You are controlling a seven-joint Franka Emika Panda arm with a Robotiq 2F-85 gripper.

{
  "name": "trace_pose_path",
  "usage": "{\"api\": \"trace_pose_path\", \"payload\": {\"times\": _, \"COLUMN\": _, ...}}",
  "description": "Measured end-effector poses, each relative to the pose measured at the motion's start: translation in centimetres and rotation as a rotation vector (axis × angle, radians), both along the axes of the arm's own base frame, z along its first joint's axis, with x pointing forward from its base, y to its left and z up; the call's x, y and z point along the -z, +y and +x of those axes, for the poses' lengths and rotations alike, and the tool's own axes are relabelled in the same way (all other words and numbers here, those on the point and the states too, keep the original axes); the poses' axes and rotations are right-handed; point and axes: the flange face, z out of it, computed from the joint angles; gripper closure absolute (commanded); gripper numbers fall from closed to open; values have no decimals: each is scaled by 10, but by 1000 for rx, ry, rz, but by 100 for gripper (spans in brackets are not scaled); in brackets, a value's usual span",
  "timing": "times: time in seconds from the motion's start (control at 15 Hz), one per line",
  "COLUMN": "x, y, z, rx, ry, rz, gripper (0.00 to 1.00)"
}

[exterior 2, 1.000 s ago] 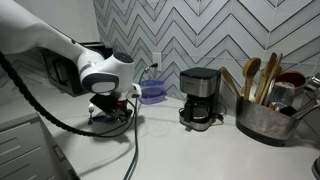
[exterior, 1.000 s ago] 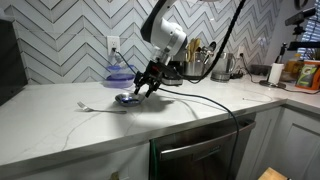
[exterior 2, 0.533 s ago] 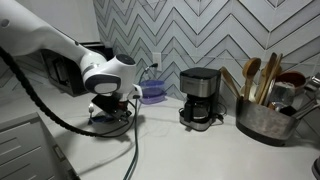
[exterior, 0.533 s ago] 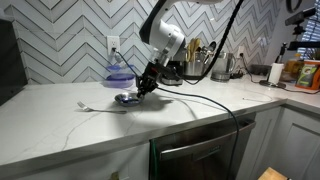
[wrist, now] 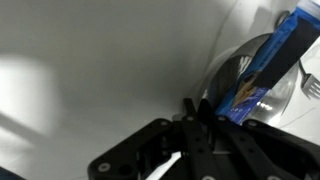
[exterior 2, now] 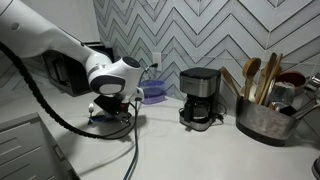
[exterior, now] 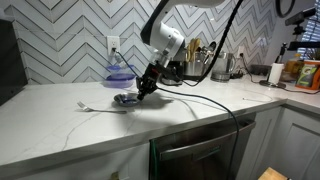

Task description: Pick up the metal plate and pour the sachet in front of the coffee maker and then put the plate next to the sachet

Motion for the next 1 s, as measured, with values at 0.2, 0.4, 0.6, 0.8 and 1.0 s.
{"api": "trace_pose_path", "payload": {"times": 0.2, "x": 3, "y": -1, "z": 1, "rx": -2, "ry": 27, "rz": 24, "gripper": 81}}
{"api": "trace_pose_path", "payload": {"times": 0.4, "x": 5, "y": -2, "z": 2, "rx": -5, "ry": 50, "rz": 62, "gripper": 85}}
{"api": "trace_pose_path", "payload": {"times": 0.6, "x": 7, "y": -3, "z": 4, "rx": -7, "ry": 67, "rz": 104, "gripper": 88}}
{"api": "trace_pose_path", "payload": {"times": 0.8, "x": 9, "y": -6, "z": 6, "rx": -4, "ry": 81, "rz": 150, "gripper": 89}}
{"api": "trace_pose_path", "payload": {"times": 1.0, "x": 11, "y": -9, "z": 9, "rx": 5, "ry": 97, "rz": 193, "gripper": 89}}
